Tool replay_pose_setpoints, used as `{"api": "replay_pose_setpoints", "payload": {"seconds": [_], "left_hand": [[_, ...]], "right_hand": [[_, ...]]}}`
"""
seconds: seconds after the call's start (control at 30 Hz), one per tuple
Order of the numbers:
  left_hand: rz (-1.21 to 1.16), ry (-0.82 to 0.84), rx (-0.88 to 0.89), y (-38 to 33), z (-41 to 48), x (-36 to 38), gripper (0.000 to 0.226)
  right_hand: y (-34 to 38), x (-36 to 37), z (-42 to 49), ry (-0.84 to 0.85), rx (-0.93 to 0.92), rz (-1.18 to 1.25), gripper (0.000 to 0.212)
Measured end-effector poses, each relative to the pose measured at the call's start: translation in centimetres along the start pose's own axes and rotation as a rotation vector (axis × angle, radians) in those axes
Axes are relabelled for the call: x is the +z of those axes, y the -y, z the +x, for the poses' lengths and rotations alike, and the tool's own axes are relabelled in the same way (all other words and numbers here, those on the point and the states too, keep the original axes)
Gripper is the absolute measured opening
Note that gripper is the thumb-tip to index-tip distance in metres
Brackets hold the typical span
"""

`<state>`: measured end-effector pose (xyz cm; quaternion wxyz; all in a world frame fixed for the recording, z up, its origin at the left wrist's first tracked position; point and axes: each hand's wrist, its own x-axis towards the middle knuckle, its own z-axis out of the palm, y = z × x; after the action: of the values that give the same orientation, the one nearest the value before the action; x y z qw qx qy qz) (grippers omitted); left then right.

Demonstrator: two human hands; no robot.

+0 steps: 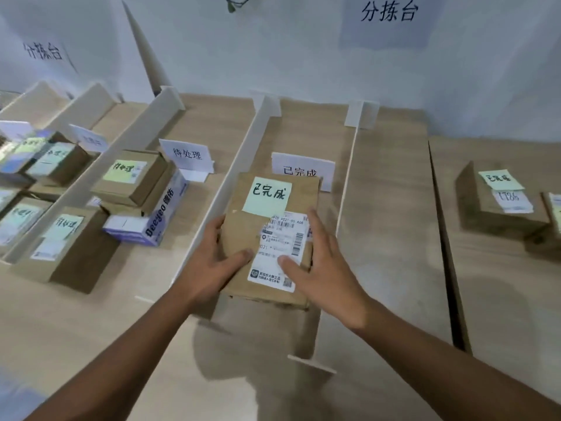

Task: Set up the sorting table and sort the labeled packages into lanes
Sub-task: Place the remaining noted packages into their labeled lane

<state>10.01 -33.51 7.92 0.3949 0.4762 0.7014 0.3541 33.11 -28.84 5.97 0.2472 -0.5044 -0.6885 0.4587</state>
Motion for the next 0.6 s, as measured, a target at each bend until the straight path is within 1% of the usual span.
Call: {"api": "replay_pose_setpoints", "payload": {"seconds": [0.13, 0.2, 0.27, 0.4, 0.47, 0.6], "left_hand": [[-0.017, 0.081, -0.012, 4.6, 0.2, -1.5, 0.075], [-0.019, 0.124, -0.018, 6.0, 0.2, -1.5, 0.08], [-0.006, 0.135, -0.019, 7.2, -0.1, -1.6, 0.086], [0.015, 0.105, 0.022, 8.7, -1.0, -2.1, 0.089], [0.021, 0.12, 0.028, 9.5, -1.8, -2.4, 0.089], [0.032, 0.174, -0.013, 11.6, -2.7, -2.6, 0.094]], "right_hand": [[-0.5, 4.3, -0.8, 0.029, 0.095, -0.004, 0.1], [-0.7, 5.6, -1.2, 0.036, 0.166, -0.054, 0.102], [-0.8, 6.8, -1.6, 0.036, 0.215, -0.059, 0.106], [-0.8, 8.5, -2.9, 0.006, 0.253, -0.043, 0.107], [-0.7, 9.1, -3.8, 0.011, 0.26, -0.053, 0.107], [-0.9, 10.3, -4.7, 0.038, 0.305, -0.117, 0.108]]}}
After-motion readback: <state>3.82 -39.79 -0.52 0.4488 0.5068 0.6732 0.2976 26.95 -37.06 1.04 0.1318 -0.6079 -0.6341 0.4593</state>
